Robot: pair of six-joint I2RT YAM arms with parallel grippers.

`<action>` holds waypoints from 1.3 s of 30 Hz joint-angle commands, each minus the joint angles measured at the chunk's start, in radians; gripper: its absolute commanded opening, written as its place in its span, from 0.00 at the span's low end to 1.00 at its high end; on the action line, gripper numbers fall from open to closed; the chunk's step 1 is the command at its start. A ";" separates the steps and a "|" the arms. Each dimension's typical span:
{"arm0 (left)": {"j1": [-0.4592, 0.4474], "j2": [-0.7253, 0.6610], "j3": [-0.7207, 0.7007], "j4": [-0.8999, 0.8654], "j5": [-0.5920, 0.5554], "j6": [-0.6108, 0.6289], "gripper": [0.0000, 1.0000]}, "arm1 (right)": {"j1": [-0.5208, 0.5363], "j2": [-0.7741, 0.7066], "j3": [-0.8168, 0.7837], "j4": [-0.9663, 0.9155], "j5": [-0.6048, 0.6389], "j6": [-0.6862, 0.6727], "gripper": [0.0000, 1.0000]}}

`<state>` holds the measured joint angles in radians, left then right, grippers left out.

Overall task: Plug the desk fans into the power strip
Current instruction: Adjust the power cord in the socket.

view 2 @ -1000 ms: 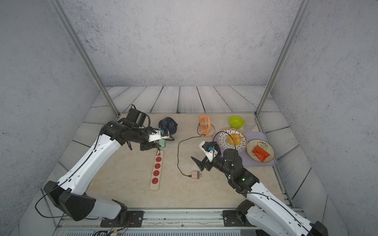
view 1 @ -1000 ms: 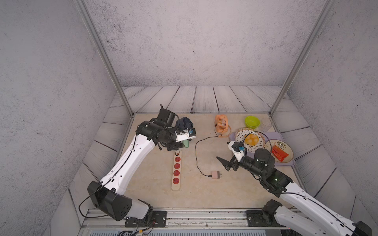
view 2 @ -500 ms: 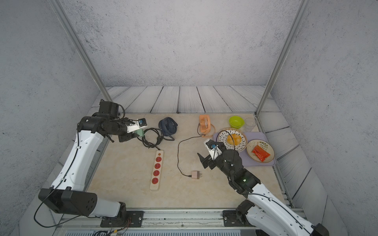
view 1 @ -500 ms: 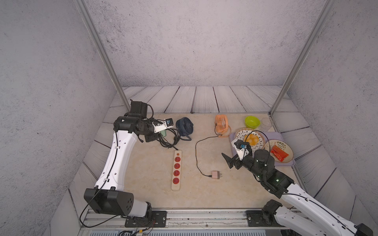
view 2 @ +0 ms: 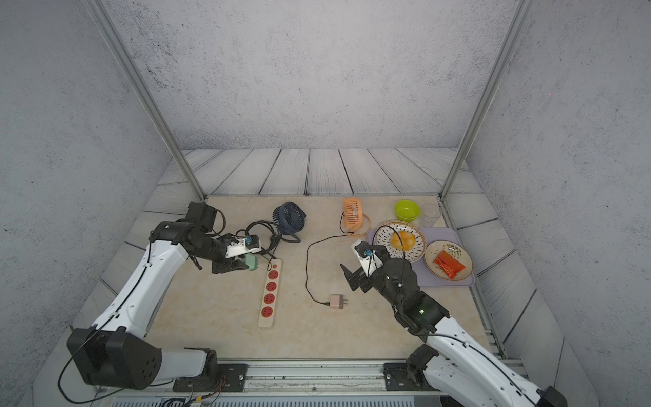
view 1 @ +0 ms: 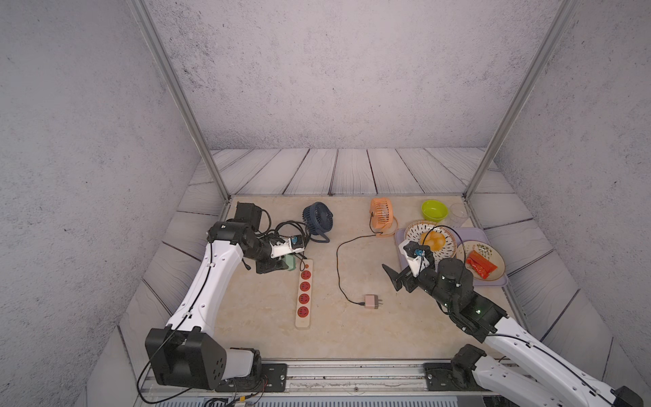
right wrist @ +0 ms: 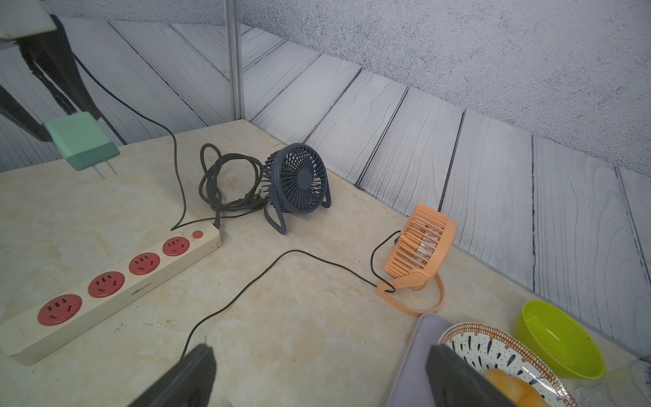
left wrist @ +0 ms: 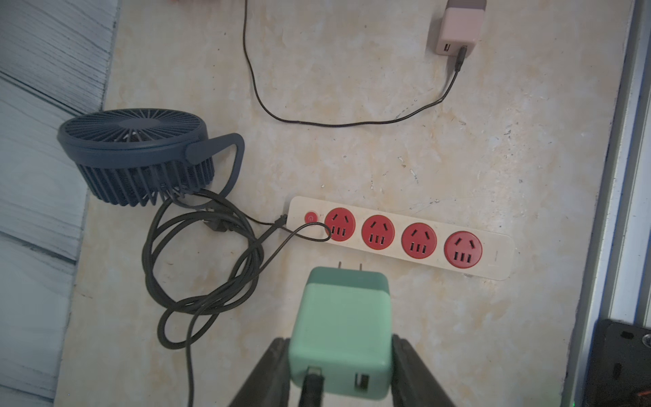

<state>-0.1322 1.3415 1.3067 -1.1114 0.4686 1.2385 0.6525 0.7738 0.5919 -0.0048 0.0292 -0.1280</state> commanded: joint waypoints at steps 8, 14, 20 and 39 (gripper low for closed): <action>-0.075 0.035 -0.062 0.060 0.007 -0.004 0.39 | 0.002 -0.007 0.013 -0.010 0.019 0.007 0.99; -0.117 0.068 -0.079 0.072 -0.055 -0.003 0.39 | 0.002 -0.009 0.013 -0.010 0.023 0.005 0.99; -0.137 0.090 -0.088 0.063 -0.098 0.005 0.39 | 0.001 -0.007 0.013 -0.011 0.023 0.004 0.99; -0.223 0.244 -0.040 0.108 -0.272 -0.034 0.38 | 0.001 0.004 0.012 -0.009 0.009 0.002 0.99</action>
<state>-0.3492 1.5681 1.2316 -1.0039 0.2161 1.2228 0.6525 0.7773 0.5919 -0.0090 0.0364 -0.1280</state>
